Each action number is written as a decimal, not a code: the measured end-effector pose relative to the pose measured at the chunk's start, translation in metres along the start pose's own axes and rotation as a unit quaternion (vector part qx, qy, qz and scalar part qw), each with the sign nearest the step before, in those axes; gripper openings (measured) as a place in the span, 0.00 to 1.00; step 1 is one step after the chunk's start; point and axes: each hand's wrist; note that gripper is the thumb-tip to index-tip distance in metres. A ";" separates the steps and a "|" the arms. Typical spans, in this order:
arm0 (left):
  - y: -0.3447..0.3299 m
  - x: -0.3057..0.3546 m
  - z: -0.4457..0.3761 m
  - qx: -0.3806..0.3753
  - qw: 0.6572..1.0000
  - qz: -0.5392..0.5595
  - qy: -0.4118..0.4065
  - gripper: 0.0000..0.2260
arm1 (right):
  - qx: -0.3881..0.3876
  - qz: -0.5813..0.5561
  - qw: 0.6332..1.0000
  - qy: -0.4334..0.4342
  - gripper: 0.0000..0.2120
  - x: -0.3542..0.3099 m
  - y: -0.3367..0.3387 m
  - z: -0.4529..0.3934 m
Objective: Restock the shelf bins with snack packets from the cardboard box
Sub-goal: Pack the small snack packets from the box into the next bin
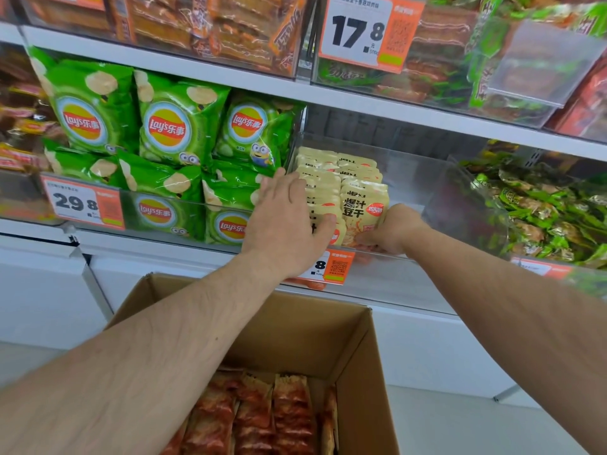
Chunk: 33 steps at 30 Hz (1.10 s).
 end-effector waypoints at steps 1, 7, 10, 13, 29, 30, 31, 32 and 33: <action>0.000 0.000 0.000 0.001 1.000 0.003 0.001 0.34 | -0.002 -0.004 1.000 0.004 0.21 0.001 -0.001 -0.001; 0.002 0.001 -0.001 -0.007 1.000 0.012 0.009 0.34 | -0.045 -0.060 0.997 -0.011 0.24 0.007 -0.003 -0.006; 0.010 0.002 -0.002 -0.033 0.998 0.045 0.020 0.33 | -0.059 -0.056 0.996 -0.038 0.26 0.008 0.008 0.005; 0.028 0.003 0.004 -0.028 0.991 0.125 0.026 0.31 | -0.009 0.023 0.998 -0.054 0.28 -0.002 0.027 0.031; 0.078 -0.140 0.134 -0.280 0.914 0.099 0.277 0.22 | -0.089 -0.059 0.977 0.186 0.06 -0.134 -0.175 0.101; 0.078 -0.146 0.135 -0.287 0.906 0.098 0.295 0.22 | -0.104 -0.071 0.976 0.176 0.09 -0.142 -0.191 0.095; 0.077 -0.151 0.136 -0.291 0.900 0.096 0.308 0.21 | -0.111 -0.079 0.976 0.170 0.11 -0.150 -0.206 0.090; 0.075 -0.156 0.137 -0.295 0.896 0.094 0.319 0.20 | -0.116 -0.086 0.975 0.169 0.12 -0.160 -0.220 0.087; 0.072 -0.160 0.139 -0.298 0.893 0.089 0.326 0.19 | -0.119 -0.098 0.974 0.165 0.13 -0.170 -0.233 0.083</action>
Point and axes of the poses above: each hand's wrist, its own z-axis away from the middle knuckle, its own y-axis out of the back of the hand, x = y × z, and after that the axes turned 12 degrees about z, right-handed
